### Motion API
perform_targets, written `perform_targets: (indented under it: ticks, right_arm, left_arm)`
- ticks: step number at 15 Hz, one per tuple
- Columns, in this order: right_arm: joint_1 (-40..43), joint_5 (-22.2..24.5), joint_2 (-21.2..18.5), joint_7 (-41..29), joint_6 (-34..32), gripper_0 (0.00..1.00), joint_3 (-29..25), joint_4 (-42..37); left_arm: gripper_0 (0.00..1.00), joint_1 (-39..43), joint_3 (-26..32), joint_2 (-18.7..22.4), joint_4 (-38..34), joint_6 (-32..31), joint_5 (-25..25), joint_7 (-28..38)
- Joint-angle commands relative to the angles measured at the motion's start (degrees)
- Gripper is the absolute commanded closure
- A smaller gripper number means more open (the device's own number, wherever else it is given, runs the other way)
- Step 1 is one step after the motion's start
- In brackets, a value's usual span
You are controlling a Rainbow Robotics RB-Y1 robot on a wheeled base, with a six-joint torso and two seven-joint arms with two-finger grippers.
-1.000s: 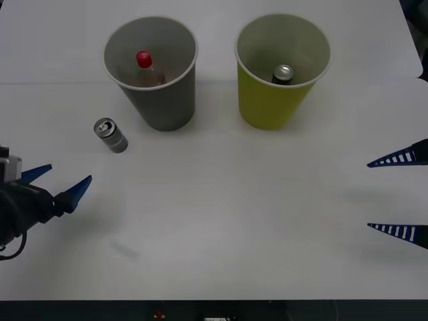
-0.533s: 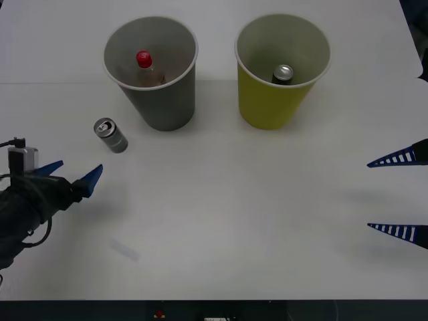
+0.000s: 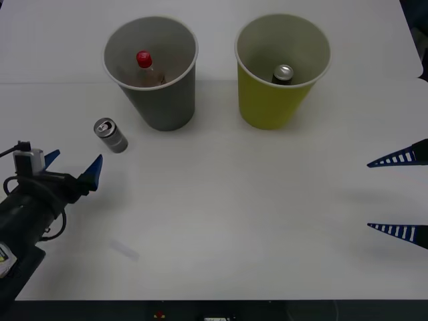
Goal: Put the can into the green bin and the plastic bottle into the gray bin
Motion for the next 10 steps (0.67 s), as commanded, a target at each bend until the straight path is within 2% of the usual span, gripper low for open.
perform_targets:
  ticks: [1,6,10]
  right_arm:
    - [0.0,0.0,0.0,0.0,0.0,0.0,0.0,0.0]
    - [0.0,0.0,0.0,0.0,0.0,0.0,0.0,0.0]
    - [0.0,0.0,0.0,0.0,0.0,0.0,0.0,0.0]
  left_arm:
    - [0.0,-3.66,-3.94,-0.85,2.85,2.81,-1.85,2.36]
    - [0.0,-11.3,-10.97,-4.63,9.44,6.06,-1.85,3.32]
    - [0.0,-16.4,-13.78,-8.85,15.24,6.68,-1.85,4.03]
